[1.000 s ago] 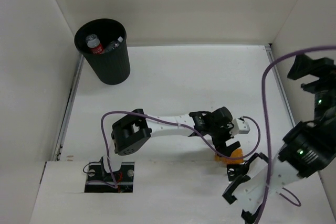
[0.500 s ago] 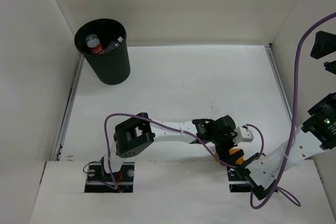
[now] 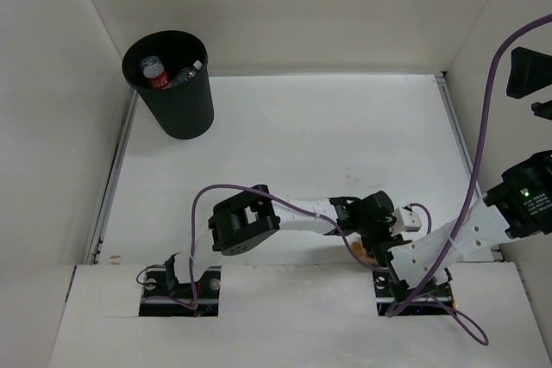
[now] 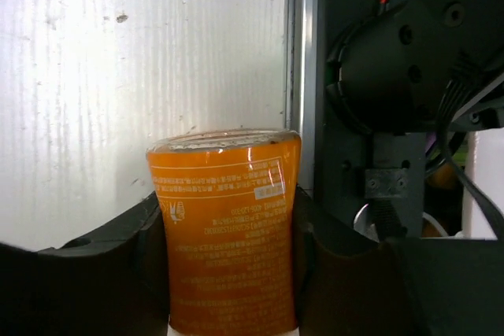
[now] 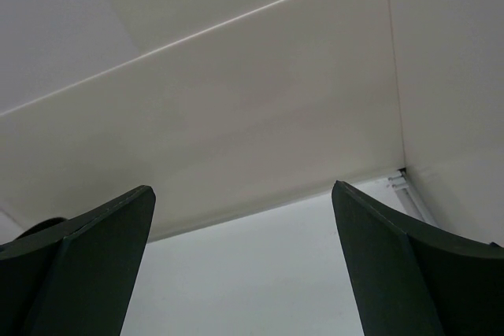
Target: Put the plastic bottles in the bin
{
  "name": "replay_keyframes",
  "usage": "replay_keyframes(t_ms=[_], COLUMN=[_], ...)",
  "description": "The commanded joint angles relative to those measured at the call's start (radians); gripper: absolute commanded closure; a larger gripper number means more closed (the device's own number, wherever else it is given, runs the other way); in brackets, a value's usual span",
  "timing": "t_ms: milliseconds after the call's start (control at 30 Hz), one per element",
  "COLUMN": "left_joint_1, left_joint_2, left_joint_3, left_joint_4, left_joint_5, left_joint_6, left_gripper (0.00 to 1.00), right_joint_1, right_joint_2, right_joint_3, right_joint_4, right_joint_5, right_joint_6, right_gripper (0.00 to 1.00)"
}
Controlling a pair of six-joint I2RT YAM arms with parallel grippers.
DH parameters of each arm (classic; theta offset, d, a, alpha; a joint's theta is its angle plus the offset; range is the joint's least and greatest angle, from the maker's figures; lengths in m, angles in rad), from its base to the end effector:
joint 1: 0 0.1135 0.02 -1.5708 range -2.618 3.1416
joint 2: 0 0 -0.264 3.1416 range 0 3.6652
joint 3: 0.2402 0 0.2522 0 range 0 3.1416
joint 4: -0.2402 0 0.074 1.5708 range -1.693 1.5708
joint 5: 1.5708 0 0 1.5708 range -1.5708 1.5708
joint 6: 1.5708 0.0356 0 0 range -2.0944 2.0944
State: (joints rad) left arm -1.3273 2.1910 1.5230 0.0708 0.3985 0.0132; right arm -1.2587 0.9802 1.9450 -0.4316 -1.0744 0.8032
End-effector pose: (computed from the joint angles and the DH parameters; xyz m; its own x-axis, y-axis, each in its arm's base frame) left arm 0.1050 -0.4801 0.1636 -0.1227 0.5445 -0.8297 0.9735 -0.0964 -0.2073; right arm 0.0425 -0.0299 0.6145 0.2672 0.2879 -0.9196 0.0410 0.9501 0.3093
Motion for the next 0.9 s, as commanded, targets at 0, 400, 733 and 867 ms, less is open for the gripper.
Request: replay_keyframes(t_ms=[0,400,733,867], left_joint_1=[0.02,0.393,0.869,1.048], left_joint_2=[-0.049,-0.33,-0.35,-0.381], left_joint_3=[-0.001,0.069,0.747,0.78], left_joint_4=[-0.08,-0.298,-0.416,-0.378], left_joint_5=[-0.018,-0.069,-0.11,-0.109], left_joint_6=[0.089,0.247,0.393,0.4], left_gripper=[0.88,0.99,0.97,0.97], right_joint_1=[-0.011,0.063,0.31,0.579], right_joint_2=[0.012,0.093,0.009,0.021], right_joint_3=[-0.05,-0.161,-0.409,-0.405], right_joint_4=[0.164,0.318,0.099,-0.299], right_joint_5=[-0.07,-0.137,-0.115,0.262], right_joint_6=[0.131,0.2,-0.172,-0.592], right_gripper=[0.0,0.0,0.0,0.0])
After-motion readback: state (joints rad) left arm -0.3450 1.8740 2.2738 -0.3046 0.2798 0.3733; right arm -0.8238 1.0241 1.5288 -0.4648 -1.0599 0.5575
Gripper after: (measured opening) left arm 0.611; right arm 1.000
